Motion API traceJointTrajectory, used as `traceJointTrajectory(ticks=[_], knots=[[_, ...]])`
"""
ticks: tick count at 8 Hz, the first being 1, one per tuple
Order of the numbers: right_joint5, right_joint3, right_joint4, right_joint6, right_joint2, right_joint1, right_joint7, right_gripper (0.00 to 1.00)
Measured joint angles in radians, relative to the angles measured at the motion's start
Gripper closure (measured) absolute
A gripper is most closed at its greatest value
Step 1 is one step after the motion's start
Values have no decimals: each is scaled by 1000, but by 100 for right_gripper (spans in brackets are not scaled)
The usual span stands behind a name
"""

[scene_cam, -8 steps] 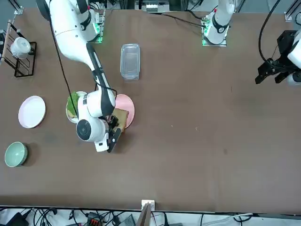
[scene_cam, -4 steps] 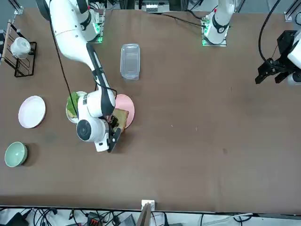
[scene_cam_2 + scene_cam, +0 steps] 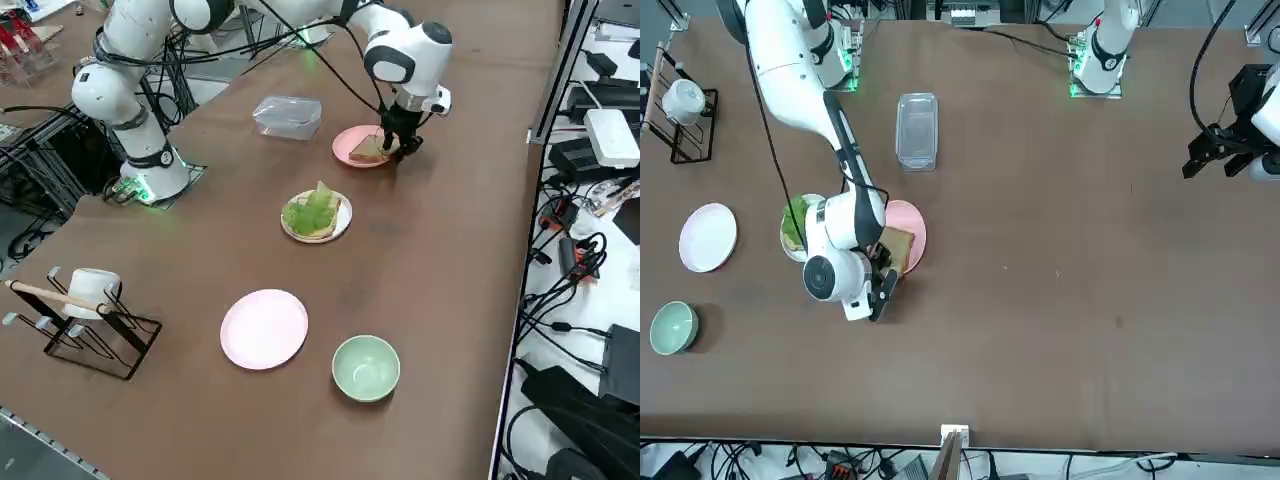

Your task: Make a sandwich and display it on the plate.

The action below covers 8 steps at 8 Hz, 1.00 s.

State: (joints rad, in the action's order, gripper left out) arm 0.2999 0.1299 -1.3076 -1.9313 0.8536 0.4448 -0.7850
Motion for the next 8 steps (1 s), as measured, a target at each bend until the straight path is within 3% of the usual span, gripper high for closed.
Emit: traceJointTrajectory(ticks=[8], knots=[[0,2,15,47,-5,-9,0,78]])
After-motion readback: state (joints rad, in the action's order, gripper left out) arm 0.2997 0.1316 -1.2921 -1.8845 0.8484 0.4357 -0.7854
